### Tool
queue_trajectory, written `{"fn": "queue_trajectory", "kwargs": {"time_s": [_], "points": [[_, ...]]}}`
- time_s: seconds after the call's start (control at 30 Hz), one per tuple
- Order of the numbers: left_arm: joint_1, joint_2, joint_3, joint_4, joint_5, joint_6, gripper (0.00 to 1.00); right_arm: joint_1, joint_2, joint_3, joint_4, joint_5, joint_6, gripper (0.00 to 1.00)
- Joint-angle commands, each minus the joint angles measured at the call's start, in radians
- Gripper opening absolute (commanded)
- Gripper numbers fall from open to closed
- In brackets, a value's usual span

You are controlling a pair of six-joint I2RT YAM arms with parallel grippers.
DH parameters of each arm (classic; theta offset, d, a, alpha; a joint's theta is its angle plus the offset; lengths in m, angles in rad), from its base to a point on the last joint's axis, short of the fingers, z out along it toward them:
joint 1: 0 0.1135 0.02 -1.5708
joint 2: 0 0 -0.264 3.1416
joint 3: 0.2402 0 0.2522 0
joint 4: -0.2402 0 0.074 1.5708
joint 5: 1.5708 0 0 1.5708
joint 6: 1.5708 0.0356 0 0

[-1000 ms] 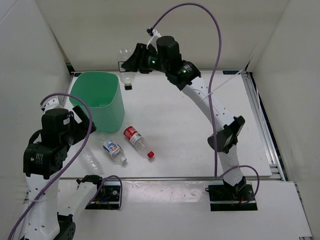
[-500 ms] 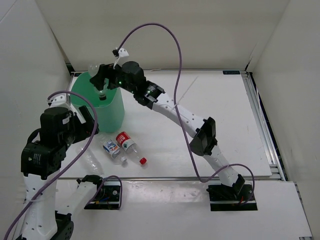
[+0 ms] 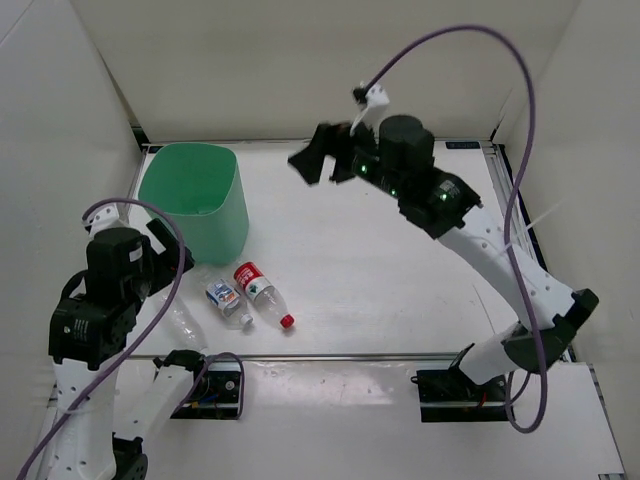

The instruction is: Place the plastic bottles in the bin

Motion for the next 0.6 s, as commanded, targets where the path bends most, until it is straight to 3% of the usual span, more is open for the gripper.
{"fn": "queue_trajectory", "kwargs": {"time_s": [0.0, 0.17, 0.37, 0.57], "points": [[-0.005, -0.052, -0.050, 0.061, -0.042, -0.092, 1.00, 0.046, 0.016, -0.241, -0.149, -0.282, -0.014, 1.00], [-0.005, -0.167, -0.277, 0.067, -0.085, -0.308, 1.00, 0.069, 0.085, -0.439, -0.131, -0.378, -0.067, 0.97], [-0.005, -0.228, -0.371, 0.053, -0.215, -0.445, 1.00, 0.069, 0.220, -0.428, -0.101, -0.440, -0.116, 0.95], [-0.005, -0.248, -0.362, 0.012, -0.215, -0.465, 1.00, 0.069, 0.390, -0.286, -0.106, -0.537, -0.104, 0.95]]}}
